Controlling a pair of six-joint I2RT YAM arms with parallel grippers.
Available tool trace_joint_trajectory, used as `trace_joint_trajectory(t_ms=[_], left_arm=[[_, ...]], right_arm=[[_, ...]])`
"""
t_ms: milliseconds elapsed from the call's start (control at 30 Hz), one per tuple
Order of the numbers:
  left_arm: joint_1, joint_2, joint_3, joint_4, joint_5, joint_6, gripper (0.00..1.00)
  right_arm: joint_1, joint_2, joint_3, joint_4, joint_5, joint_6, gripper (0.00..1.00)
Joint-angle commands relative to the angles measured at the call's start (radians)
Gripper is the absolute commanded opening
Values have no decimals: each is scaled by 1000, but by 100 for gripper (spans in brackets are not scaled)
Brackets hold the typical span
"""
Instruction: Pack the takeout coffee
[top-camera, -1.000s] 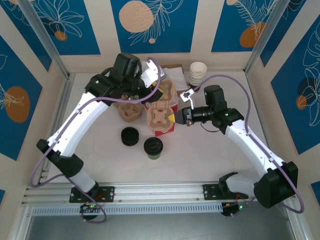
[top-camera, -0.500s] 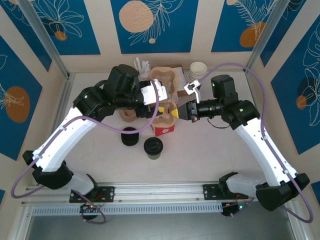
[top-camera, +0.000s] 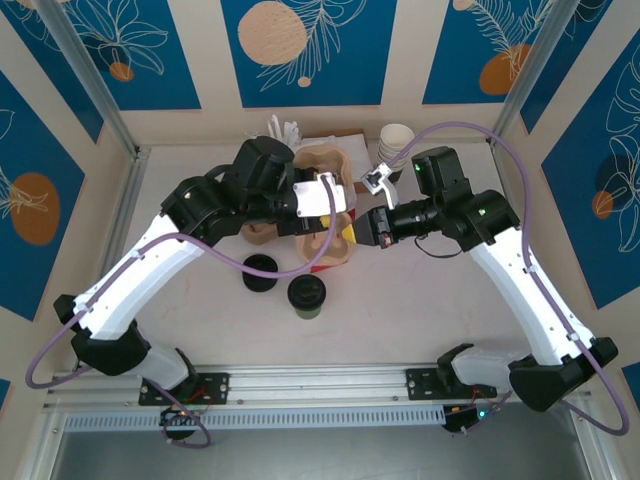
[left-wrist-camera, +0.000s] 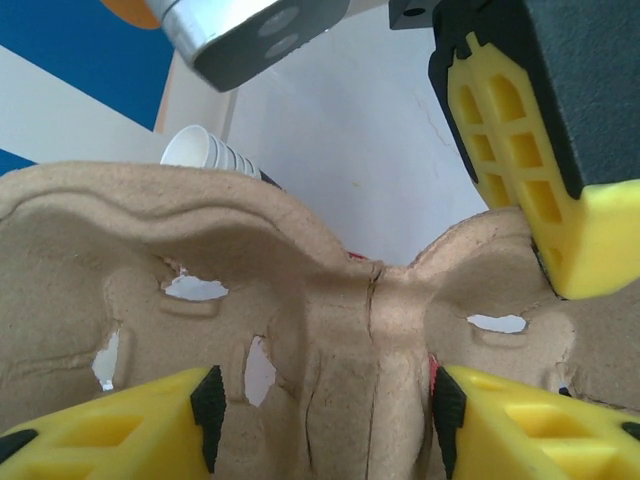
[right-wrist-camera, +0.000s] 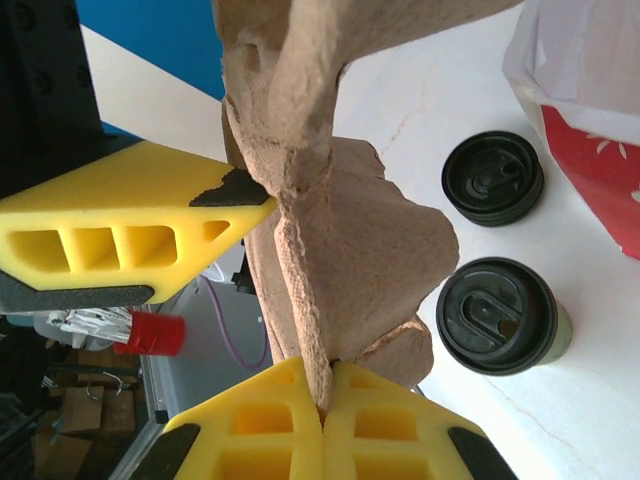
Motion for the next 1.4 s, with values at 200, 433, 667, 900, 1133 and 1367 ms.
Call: trace_joint_trajectory(t_ms=[200, 433, 667, 900, 1133, 1367], left_arm=[[-43, 44, 47, -63, -85, 36, 53], [-45, 49, 49, -62, -106, 33, 45], [-44, 51, 50, -56, -117, 32, 36], [-45, 55, 52, -31, -120, 17, 34], [-22, 56, 51, 2, -120, -23, 34], [68, 63, 102, 15, -67, -141, 34]], right_arm=[[11, 1, 42, -49, 10, -6, 0], [11, -3, 42, -52, 16, -5, 0], [9, -9, 43, -52, 25, -5, 0], [2, -29, 29, -49, 32, -8, 26], [-86, -97, 15, -24, 41, -13, 41], [-241, -82, -7, 72, 190, 49, 44]])
